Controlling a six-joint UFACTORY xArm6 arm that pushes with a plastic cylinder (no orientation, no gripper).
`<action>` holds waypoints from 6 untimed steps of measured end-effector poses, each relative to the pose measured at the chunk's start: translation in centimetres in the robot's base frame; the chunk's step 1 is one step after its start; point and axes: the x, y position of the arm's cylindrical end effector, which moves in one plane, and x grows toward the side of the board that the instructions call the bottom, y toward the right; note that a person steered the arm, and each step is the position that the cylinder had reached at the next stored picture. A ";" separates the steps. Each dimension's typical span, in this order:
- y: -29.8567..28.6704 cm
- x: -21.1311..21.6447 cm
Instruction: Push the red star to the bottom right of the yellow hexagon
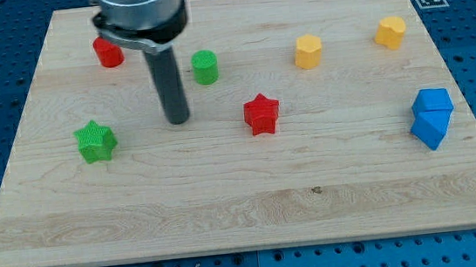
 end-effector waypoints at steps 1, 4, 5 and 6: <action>5.4 -0.1; 5.4 4.4; 11.7 0.8; 16.7 -2.5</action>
